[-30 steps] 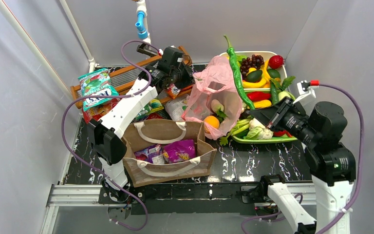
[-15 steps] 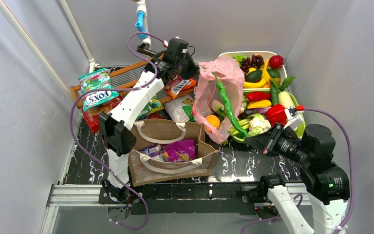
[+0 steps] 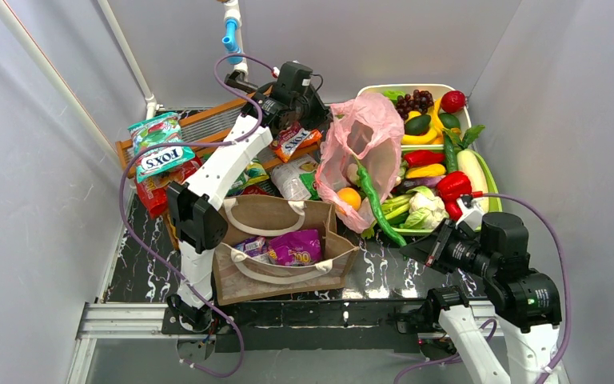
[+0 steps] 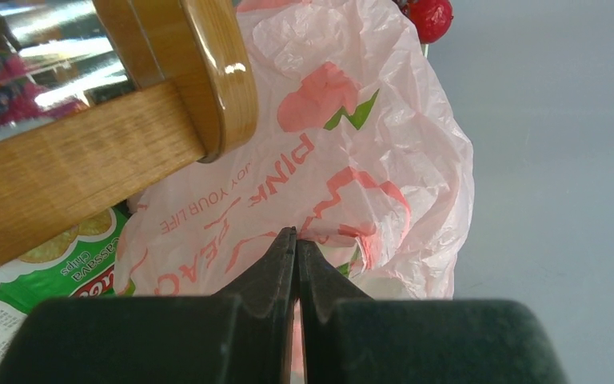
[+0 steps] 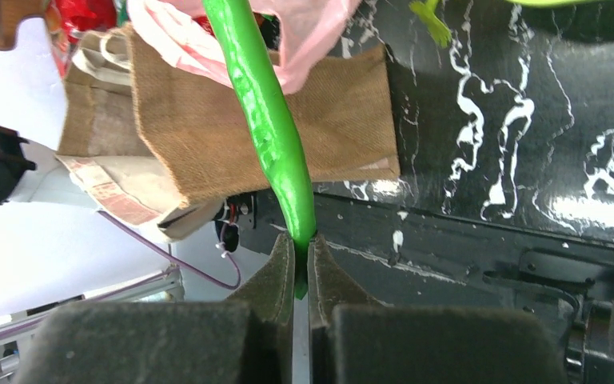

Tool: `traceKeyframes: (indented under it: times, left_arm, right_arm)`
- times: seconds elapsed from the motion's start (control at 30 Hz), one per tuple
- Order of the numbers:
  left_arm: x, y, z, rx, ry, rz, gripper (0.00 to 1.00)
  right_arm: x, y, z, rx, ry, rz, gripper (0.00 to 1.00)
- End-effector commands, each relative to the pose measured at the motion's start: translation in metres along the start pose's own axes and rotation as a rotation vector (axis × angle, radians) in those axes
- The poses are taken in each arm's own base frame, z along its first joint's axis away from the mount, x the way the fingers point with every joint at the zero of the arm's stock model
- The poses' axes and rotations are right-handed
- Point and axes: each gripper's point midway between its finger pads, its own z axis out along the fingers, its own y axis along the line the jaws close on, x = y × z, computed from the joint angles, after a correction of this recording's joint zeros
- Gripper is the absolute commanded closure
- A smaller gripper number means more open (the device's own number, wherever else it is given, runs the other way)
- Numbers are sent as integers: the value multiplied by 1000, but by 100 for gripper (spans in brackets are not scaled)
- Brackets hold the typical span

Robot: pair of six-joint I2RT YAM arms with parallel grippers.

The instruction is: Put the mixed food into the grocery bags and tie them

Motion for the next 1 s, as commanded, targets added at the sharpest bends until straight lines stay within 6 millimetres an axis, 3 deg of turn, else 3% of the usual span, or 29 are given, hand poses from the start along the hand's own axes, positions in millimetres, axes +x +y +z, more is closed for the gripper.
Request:
traceKeyframes:
  times: [0.0,0.23,0.4,0.57,0.83,0.97]
  left_arm:
    - [-20,-16,-22,56,-43,4,100]
    - [-24,-10,-21,46,-47,-5,100]
    - [-21,-13,-23,61,-28,-17,100]
    - [-17,-22,-32,108,-8,17,100]
    - [-6,-19,-35,131,29,21,100]
    - [-2,-22,-37,149,51,24,100]
  right_arm:
    - [13,-13,-5,42,18,-9,99]
    - [23,-5,-31,13,-19,-83,99]
    - [15,-3,-25,21,-29,-26,99]
    - [-28,12,-11,46,-104,74,99]
    - [-98,47,32,-9,-143,156,99]
    - [-125,51,52,7,-156,166,99]
